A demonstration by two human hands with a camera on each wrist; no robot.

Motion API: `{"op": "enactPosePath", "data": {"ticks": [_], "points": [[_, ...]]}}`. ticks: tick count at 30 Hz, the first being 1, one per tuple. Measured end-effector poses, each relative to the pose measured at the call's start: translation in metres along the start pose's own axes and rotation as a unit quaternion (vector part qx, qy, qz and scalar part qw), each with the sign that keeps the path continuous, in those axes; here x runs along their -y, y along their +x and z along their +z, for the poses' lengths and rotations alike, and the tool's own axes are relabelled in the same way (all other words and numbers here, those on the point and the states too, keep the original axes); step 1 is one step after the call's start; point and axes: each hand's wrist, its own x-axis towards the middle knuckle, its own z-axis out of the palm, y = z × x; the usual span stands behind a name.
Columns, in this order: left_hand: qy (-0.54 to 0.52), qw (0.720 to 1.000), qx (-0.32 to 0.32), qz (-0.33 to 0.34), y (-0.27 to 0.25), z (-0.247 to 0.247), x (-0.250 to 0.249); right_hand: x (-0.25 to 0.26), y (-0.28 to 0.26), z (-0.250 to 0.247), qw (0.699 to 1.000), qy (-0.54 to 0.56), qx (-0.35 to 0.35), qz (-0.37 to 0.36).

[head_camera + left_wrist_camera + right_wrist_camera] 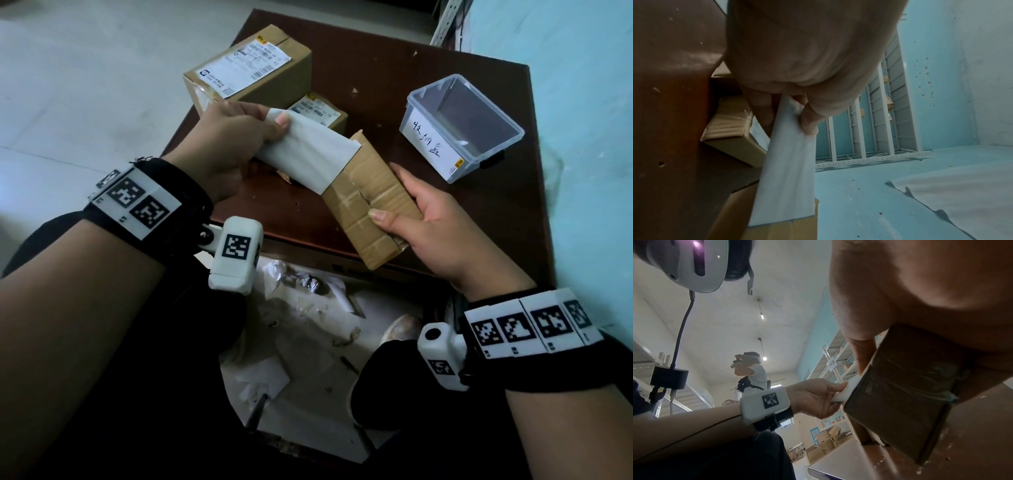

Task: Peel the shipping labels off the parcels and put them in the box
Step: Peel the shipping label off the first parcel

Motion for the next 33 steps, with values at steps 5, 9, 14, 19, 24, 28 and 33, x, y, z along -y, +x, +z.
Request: {"op": "enactPosePath", "data": {"ticks": [5, 9, 14, 19, 24, 28, 33], "points": [[-0.009, 1.0, -0.013, -0.005, 0.004, -0.001, -0.001, 0.0, 0.001, 0.0, 1.0, 0.02, 0.004, 0.003], [-0.012, 1.0, -0.017, -0.012, 0.007, -0.001, -0.001, -0.001, 0.001, 0.0, 1.0, 0.023, 0.004, 0.004], [-0.027, 0.999, -0.023, -0.022, 0.011, -0.001, 0.001, -0.002, -0.001, -0.002, 1.0, 0.028, 0.007, 0.007], [-0.04, 0.998, -0.038, -0.033, 0.014, 0.0, 0.002, 0.0, -0.001, -0.001, 1.0, 0.024, 0.006, 0.01], [-0.06, 0.996, -0.043, -0.054, 0.017, 0.003, 0.002, -0.001, -0.002, -0.003, 0.999, 0.035, -0.002, 0.014], [-0.072, 0.994, -0.055, -0.059, 0.021, 0.005, 0.005, 0.0, -0.004, -0.004, 0.998, 0.062, -0.003, 0.02], [-0.084, 0.993, -0.058, -0.063, 0.02, 0.004, 0.006, -0.001, -0.004, -0.005, 0.995, 0.093, 0.005, 0.021]]}}
